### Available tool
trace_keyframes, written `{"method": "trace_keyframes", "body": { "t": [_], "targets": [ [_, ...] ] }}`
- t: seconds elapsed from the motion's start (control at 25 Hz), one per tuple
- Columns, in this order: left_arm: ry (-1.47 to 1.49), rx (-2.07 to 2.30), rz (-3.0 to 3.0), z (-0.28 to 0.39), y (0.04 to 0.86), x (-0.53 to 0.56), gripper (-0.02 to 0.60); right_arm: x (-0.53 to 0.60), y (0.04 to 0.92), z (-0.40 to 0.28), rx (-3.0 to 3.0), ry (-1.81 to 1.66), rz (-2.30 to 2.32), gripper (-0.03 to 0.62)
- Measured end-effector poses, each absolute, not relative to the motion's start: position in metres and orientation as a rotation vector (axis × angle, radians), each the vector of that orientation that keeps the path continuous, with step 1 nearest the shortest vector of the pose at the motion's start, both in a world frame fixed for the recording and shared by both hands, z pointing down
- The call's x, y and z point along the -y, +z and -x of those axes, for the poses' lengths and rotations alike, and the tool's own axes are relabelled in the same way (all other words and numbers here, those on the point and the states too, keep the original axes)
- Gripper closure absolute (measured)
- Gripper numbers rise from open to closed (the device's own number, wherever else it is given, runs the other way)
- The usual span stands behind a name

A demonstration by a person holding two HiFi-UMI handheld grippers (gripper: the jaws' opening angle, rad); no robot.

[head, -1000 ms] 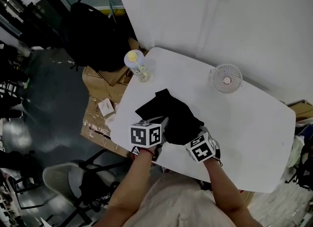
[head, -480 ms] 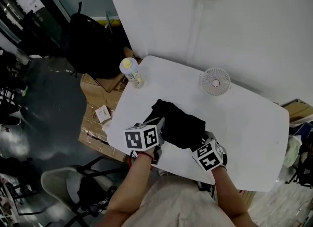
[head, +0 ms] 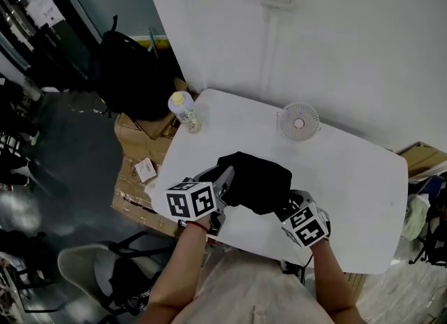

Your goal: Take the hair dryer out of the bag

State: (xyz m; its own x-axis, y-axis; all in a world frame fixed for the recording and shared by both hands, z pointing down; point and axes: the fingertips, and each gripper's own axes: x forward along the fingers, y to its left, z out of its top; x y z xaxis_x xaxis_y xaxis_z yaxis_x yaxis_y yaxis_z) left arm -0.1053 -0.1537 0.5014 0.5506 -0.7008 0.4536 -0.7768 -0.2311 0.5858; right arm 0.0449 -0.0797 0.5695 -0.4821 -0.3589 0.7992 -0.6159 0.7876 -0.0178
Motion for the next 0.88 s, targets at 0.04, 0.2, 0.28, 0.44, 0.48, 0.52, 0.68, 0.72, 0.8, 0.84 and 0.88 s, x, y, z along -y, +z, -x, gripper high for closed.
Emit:
{"method": "trace_keyframes", "body": {
  "t": [0.04, 0.2, 0.28, 0.44, 0.48, 0.52, 0.68, 0.72, 0.8, 0.84, 0.88],
  "targets": [
    [0.091, 1.177, -2.009, 0.107, 0.494, 0.152, 0.477, 0.079, 0.567, -0.047, 2.138, 0.411, -0.728, 0.391],
    [0.007, 1.027, -2.196, 0.114, 0.469, 0.135, 0.434, 0.075, 0.558, -0.054, 2.199, 0.515, -0.741, 0.391],
    [0.118, 0.923, -2.345, 0.116, 0.472, 0.116, 0.349, 0.074, 0.552, -0.057, 2.221, 0.536, -0.741, 0.391],
    [0.53, 0.817, -2.582, 0.108, 0.502, 0.08, 0.214, 0.076, 0.542, -0.062, 2.245, 0.568, -0.754, 0.391],
    [0.598, 0.81, -2.607, 0.103, 0.509, 0.077, 0.206, 0.076, 0.54, -0.062, 2.25, 0.577, -0.758, 0.391],
    [0.642, 0.811, -2.625, 0.097, 0.514, 0.077, 0.204, 0.077, 0.539, -0.062, 2.257, 0.585, -0.759, 0.391],
    [0.79, 0.85, -2.682, 0.073, 0.528, 0.089, 0.204, 0.075, 0.532, -0.057, 2.285, 0.619, -0.742, 0.391],
    [0.84, 0.863, -2.69, 0.069, 0.531, 0.093, 0.204, 0.074, 0.531, -0.055, 2.29, 0.626, -0.737, 0.391],
    [0.933, 0.896, -2.688, 0.066, 0.536, 0.101, 0.205, 0.073, 0.531, -0.053, 2.291, 0.638, -0.731, 0.391],
    [0.971, 0.905, -2.677, 0.066, 0.538, 0.104, 0.206, 0.073, 0.532, -0.053, 2.29, 0.645, -0.73, 0.391],
    [1.001, 0.901, -2.662, 0.066, 0.541, 0.105, 0.208, 0.073, 0.533, -0.054, 2.289, 0.654, -0.73, 0.391]
  ]
}}
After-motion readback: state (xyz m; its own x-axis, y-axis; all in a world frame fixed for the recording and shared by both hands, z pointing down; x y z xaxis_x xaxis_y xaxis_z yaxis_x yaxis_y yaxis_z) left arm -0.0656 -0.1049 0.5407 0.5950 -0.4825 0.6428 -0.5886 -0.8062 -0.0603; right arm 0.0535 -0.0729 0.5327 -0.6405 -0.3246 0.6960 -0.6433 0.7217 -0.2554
